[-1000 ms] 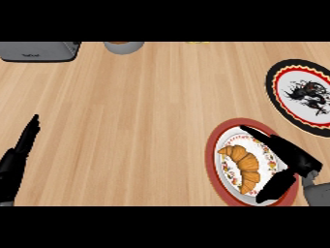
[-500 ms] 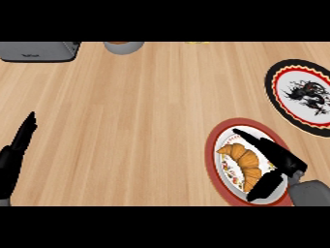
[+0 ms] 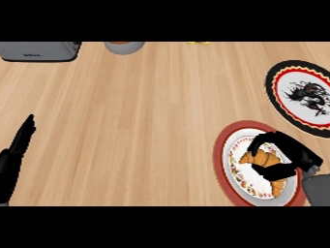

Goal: Pick the croissant from the plate and place it in the plate

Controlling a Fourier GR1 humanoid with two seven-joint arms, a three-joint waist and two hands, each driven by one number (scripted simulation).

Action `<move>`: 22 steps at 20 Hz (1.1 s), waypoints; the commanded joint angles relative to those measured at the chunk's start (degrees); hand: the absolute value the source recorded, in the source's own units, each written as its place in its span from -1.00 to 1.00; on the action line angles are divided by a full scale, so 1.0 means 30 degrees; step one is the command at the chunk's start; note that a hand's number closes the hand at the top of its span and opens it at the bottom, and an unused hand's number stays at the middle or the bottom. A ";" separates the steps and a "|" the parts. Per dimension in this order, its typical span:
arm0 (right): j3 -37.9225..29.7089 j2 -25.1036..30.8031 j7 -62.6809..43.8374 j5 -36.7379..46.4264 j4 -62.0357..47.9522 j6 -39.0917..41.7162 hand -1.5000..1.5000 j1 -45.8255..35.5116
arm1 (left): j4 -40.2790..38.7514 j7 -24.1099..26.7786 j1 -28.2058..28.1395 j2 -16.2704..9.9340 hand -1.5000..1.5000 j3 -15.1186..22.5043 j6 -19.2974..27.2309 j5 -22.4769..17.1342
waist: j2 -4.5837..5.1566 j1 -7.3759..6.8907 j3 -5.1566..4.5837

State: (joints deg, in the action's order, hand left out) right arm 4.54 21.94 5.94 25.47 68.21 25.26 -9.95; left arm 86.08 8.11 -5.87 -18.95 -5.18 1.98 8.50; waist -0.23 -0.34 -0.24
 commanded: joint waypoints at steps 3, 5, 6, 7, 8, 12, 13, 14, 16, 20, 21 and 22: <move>-0.4209 0.7660 0.1858 0.0958 -0.3417 -0.0183 1.00 -0.0382 | 0.0090 0.0132 -0.0216 0.0346 0.00 0.0120 0.0190 0.0025 | 0.0502 0.0168 0.0208; -0.4936 0.9159 0.2166 0.1416 -0.4577 -0.0735 1.00 -0.0471 | 0.0156 0.0192 0.0069 0.0125 0.00 -0.0027 0.0033 -0.0098 | 0.0703 0.0048 0.0291; -0.5031 0.9671 0.2829 0.1691 -0.5301 -0.1030 1.00 -0.0168 | 0.0093 0.0124 0.0205 0.0217 0.00 0.0015 0.0097 -0.0074 | 0.0785 0.0076 0.0342; -0.5563 1.0230 0.3243 0.1591 -0.5896 -0.1314 1.00 -0.0434 | 0.0306 0.0074 0.0055 0.0427 0.00 0.0188 0.0090 -0.0120 | 0.0741 -0.0201 0.0382; -0.5740 1.0499 0.3585 0.1814 -0.6674 -0.1802 1.00 -0.0546 | 0.0320 0.0266 0.0050 0.0328 0.00 0.0295 -0.0052 -0.0045 | 0.0800 -0.0500 0.0398; -0.6983 1.1508 0.4980 0.2218 -0.8614 -0.4484 1.00 -0.0839 | 0.0294 -0.0053 0.0441 0.0023 0.00 0.0069 -0.0305 -0.0239 | 0.0814 -0.0610 0.0471; -0.7428 1.2077 0.5273 0.2125 -0.9138 -0.4700 1.00 -0.1048 | 0.0122 0.0351 0.0264 0.0363 0.00 0.0258 0.0069 0.0050 | 0.0803 -0.0645 0.0429; -0.7801 1.1947 0.6119 0.1976 -0.9564 -0.5551 1.00 -0.1115 | 0.0249 0.0054 0.0483 0.0034 0.00 0.0113 -0.0150 -0.0031 | 0.0699 -0.0549 0.0453; -0.8472 1.2210 0.6668 0.1675 -1.0525 -0.6174 1.00 -0.1907 | -0.0081 0.0145 0.0680 0.0481 0.00 0.0542 -0.0038 0.0148 | 0.0776 -0.0734 0.0426; -0.9820 1.2771 0.9103 0.1291 -1.1520 -0.8716 1.00 -0.2615 | -0.0100 0.0128 0.0739 0.0438 0.00 0.0543 -0.0130 0.0139 | 0.0575 -0.0704 0.0390; -1.0128 1.3139 0.9882 0.1127 -1.1963 -0.8778 1.00 -0.2667 | -0.0217 -0.0060 0.0721 0.0370 0.00 0.0384 -0.0095 0.0103 | 0.0559 -0.0663 0.0383; -1.0639 1.3552 1.1115 0.0574 -1.2121 -0.8468 1.00 -0.2838 | -0.0135 -0.0182 0.0897 0.0057 0.00 0.0052 -0.0143 -0.0004 | 0.0430 -0.0460 0.0359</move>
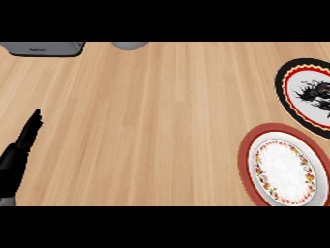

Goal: Pick the croissant from the plate and place it in the plate

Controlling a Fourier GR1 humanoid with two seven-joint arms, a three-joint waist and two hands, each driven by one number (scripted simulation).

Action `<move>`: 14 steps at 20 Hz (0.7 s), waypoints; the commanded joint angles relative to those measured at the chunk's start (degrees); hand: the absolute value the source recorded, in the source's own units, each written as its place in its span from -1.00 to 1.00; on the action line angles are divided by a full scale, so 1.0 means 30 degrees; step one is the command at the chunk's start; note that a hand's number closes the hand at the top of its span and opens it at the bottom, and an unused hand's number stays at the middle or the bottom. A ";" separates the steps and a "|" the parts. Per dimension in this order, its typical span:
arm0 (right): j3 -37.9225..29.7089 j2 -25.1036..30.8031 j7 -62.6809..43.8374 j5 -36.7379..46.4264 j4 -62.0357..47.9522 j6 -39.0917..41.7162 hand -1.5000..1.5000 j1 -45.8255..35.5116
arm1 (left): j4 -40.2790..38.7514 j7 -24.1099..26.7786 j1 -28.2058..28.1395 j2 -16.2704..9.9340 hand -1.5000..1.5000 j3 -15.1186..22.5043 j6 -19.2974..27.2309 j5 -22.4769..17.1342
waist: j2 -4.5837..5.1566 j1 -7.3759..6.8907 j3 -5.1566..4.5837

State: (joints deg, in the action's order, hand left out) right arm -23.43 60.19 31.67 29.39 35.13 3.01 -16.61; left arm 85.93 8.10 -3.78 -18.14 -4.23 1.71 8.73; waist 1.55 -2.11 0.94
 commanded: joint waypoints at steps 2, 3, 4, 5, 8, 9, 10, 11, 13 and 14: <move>-0.1659 0.0530 0.4151 -0.1115 -0.1409 -0.1463 1.00 -0.1138 | 0.0183 0.0187 -0.0385 -0.0244 0.00 -0.0029 -0.0506 -0.0232 | -0.0198 -0.0303 -0.0034; -0.1901 0.0715 0.5206 -0.1616 -0.1620 -0.0589 1.00 -0.1504 | -0.0278 -0.0032 0.0207 0.0333 0.00 0.0274 0.0054 0.0126 | -0.0142 0.0017 -0.0054; -0.1987 0.0710 0.6040 -0.1940 -0.1982 0.0193 1.00 -0.1817 | -0.0222 0.0351 -0.0202 0.0090 0.00 0.0191 -0.0174 0.0090 | -0.0202 -0.0175 -0.0096; -0.2265 0.1422 0.7215 -0.2242 -0.2272 0.1074 1.00 -0.1712 | -0.0346 -0.0122 0.0040 0.0270 0.00 0.0187 0.0231 0.0320 | -0.0237 0.0153 -0.0104; -0.2009 0.1519 0.8750 -0.2224 -0.3519 0.2451 1.00 -0.2474 | -0.0172 0.0036 0.0206 0.0356 0.00 0.0394 0.0206 0.0463 | -0.0207 -0.0166 -0.0147; -0.1979 0.2318 0.8687 -0.2082 -0.3794 0.2918 1.00 -0.2964 | -0.0514 0.0362 0.0142 -0.0461 0.00 -0.0179 -0.0486 0.0064 | -0.0174 -0.0331 -0.0166; -0.1787 0.1842 0.9361 -0.1970 -0.4067 0.2794 1.00 -0.3236 | -0.0391 -0.0298 0.0549 0.0554 0.00 0.0343 0.0245 0.0346 | -0.0197 -0.0195 -0.0175; -0.1370 0.1102 0.9555 -0.1512 -0.4270 0.1950 1.00 -0.3399 | -0.0077 -0.0291 0.0414 0.0056 0.00 0.0327 -0.0279 0.0276 | -0.0153 -0.0452 -0.0153; -0.0957 0.1332 0.9521 -0.1302 -0.4641 0.2875 1.00 -0.4255 | -0.0622 0.0255 0.0411 0.0173 0.00 0.0285 -0.0146 0.0405 | -0.0146 -0.0431 -0.0188; -0.0511 0.1582 0.8788 -0.1110 -0.4211 0.3593 1.00 -0.5408 | -0.0492 0.0043 0.0496 0.0432 0.00 0.0593 0.0200 0.0833 | -0.0218 -0.0385 -0.0229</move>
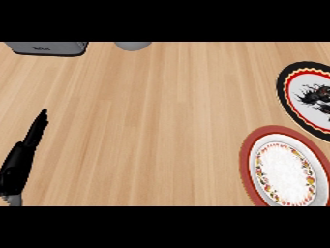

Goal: Pick the croissant from the plate and place it in the plate

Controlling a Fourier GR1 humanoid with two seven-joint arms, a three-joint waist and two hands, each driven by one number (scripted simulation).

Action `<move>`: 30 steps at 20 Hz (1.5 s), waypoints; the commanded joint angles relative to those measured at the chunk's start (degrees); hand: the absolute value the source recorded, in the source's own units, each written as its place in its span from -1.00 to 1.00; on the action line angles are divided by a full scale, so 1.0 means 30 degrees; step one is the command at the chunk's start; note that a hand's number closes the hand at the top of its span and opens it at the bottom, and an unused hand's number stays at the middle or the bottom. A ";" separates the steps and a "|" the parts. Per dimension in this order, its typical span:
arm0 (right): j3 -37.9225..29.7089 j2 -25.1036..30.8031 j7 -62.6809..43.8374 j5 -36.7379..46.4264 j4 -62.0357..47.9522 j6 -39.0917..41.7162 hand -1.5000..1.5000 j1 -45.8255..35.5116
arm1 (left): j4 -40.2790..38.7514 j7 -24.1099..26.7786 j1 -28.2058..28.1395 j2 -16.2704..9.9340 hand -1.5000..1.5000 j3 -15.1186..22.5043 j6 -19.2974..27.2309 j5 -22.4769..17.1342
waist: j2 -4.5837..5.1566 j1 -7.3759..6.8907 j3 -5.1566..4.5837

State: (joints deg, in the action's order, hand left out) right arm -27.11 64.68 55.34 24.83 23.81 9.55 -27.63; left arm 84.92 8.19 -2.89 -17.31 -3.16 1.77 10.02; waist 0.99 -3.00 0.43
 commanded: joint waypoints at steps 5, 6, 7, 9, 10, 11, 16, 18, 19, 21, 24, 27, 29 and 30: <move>0.1676 -0.1377 -0.0644 0.0993 -0.1099 0.1427 1.00 -0.4287 | 0.0670 -0.0570 -0.0400 0.0358 0.00 0.0138 0.0020 0.0069 | -0.0092 -0.0128 -0.0085; 0.1718 -0.1300 -0.0351 0.1150 -0.1746 0.1425 1.00 -0.4430 | -0.0457 0.0315 0.0163 0.0293 0.00 0.0218 0.0178 0.0558 | -0.0014 -0.0016 -0.0080; 0.2146 -0.1922 -0.0917 0.1433 -0.1601 0.1366 1.00 -0.4970 | 0.0210 -0.0581 0.0303 -0.0178 0.00 -0.0248 -0.0220 0.0095 | -0.0060 -0.0046 -0.0085; 0.2508 -0.2670 -0.1673 0.1844 -0.2110 0.0919 1.00 -0.5805 | 0.0115 -0.0712 0.0642 0.0200 0.00 0.0184 -0.0168 0.0298 | 0.0021 -0.0121 -0.0075; 0.2913 -0.2758 -0.1905 0.2154 -0.1865 0.1244 1.00 -0.5980 | -0.0029 -0.0888 0.0592 -0.0100 0.00 -0.0464 -0.0385 -0.0121 | -0.0113 0.0226 -0.0105; 0.2969 -0.3509 -0.2181 0.2268 -0.2254 0.0659 1.00 -0.6234 | 0.0541 -0.0682 0.0099 0.0029 0.00 -0.0200 0.0019 0.0346 | -0.0073 0.0022 -0.0091; 0.4467 -0.4995 -0.3615 0.3847 -0.2723 0.0306 1.00 -0.7469 | 0.0569 -0.0637 0.0279 0.0032 0.00 -0.0352 -0.0227 0.0187 | -0.0038 0.0034 -0.0094; 0.4809 -0.5762 -0.3558 0.4270 -0.3184 -0.0260 1.00 -0.7234 | -0.0558 0.0933 -0.0186 -0.0064 0.00 -0.0751 -0.0052 0.0284 | 0.0013 0.0022 -0.0099; 0.4901 -0.6018 -0.4087 0.4382 -0.3298 -0.0110 1.00 -0.7744 | 0.0429 -0.0781 0.0181 0.0018 0.00 -0.0581 -0.0645 -0.0242 | -0.0059 0.0129 -0.0096; 0.4981 -0.6704 -0.4319 0.4609 -0.3864 -0.0704 1.00 -0.8044 | -0.0582 -0.0139 0.0831 0.0214 0.00 -0.0226 -0.0253 0.0484 | 0.0042 0.0070 -0.0089; 0.5644 -0.7156 -0.4258 0.5203 -0.4035 0.0078 1.00 -0.8026 | 0.1135 -0.0614 -0.0702 0.0166 0.00 -0.0278 -0.0433 0.0304 | -0.0100 0.0119 -0.0098; 0.3672 -0.8096 -0.6184 0.3427 -0.5647 -0.0736 1.00 -0.7877 | -0.0360 0.0317 0.0011 0.0423 0.00 -0.0154 -0.0199 0.0591 | 0.0088 -0.0016 -0.0078; 0.3855 -0.8514 -0.7033 0.3658 -0.5952 -0.1161 -1.00 -0.7741 | -0.0518 0.0237 0.0361 0.0246 0.00 -0.0423 -0.0516 0.0270 | 0.0090 -0.0015 -0.0077; 0.3900 -0.8033 -0.7146 0.3740 -0.5874 -0.0846 -1.00 -0.8131 | -0.1047 0.0594 0.0595 0.0052 0.00 -0.0631 -0.0368 0.0493 | 0.0113 -0.0021 -0.0077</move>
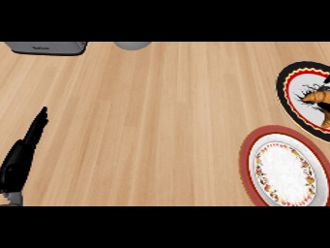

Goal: Pick the croissant from the plate and place it in the plate

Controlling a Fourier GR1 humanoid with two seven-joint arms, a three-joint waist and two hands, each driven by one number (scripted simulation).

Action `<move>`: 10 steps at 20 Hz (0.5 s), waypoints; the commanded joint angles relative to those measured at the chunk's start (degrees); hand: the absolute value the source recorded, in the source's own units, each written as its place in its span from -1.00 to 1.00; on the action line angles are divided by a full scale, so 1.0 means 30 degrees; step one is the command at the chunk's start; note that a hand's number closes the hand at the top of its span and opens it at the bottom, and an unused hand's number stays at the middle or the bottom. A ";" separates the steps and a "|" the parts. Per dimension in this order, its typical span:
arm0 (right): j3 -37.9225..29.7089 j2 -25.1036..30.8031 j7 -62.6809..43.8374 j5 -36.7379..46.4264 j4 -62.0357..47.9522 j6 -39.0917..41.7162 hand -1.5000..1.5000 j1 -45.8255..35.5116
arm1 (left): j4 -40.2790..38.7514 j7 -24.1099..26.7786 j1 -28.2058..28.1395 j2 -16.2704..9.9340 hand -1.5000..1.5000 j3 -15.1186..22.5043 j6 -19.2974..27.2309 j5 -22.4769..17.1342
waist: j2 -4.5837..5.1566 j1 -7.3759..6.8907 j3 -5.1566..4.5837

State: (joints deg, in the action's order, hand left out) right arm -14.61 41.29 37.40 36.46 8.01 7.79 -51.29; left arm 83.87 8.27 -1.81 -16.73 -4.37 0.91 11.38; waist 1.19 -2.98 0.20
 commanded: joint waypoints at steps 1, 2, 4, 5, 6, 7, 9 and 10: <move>-0.0336 -0.0944 -0.1165 -0.0211 -0.0680 -0.1012 -1.00 0.0224 | 0.0081 0.0002 -0.0085 0.0083 0.00 0.0055 -0.0086 0.0072 | 0.0009 -0.0044 0.0010; -0.0353 -0.0783 -0.0886 -0.0234 -0.0613 -0.0779 -1.00 0.0254 | 0.0720 -0.0863 0.0072 0.0293 0.00 0.0333 -0.0052 0.0162 | -0.0005 -0.0024 0.0019; -0.0811 -0.0174 -0.0623 -0.0696 -0.0575 0.0152 -1.00 -0.0175 | 0.0149 0.0080 -0.0103 -0.0151 0.00 -0.0334 -0.0215 -0.0137 | 0.0021 -0.0100 0.0018; -0.1185 -0.0338 -0.0039 -0.1129 -0.0430 0.0232 -1.00 0.0078 | -0.0318 -0.0055 0.0259 0.0699 0.00 0.0261 0.0627 0.0575 | -0.0026 0.0155 0.0007; -0.1892 -0.0058 0.0405 -0.1799 -0.0382 -0.0061 -1.00 0.0162 | -0.0114 0.0234 -0.0052 0.0144 0.00 -0.0361 -0.0044 -0.0208 | 0.0009 0.0020 0.0023; -0.2474 -0.0236 -0.0013 -0.2362 -0.0445 -0.0331 -1.00 -0.0179 | 0.0778 -0.0371 -0.0204 -0.0087 0.00 -0.0233 -0.0449 -0.0345 | 0.0003 -0.0136 0.0042; -0.3606 0.0421 0.0358 -0.3493 -0.0611 0.0407 -1.00 -0.0115 | 0.0229 -0.0146 0.0093 -0.0138 0.00 -0.0360 -0.0483 -0.0371 | 0.0067 -0.0027 0.0047; -0.3916 -0.0014 -0.0795 -0.3849 -0.0603 0.0180 -1.00 -0.0795 | 0.0609 -0.0288 -0.0449 0.0592 0.00 0.0284 0.0240 0.0313 | -0.0080 0.0077 0.0011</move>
State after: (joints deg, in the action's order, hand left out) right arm -21.94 41.08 36.87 29.39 6.53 8.06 -52.02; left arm 84.74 7.52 -1.81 -16.20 -4.57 0.64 11.25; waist 1.19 -2.95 0.28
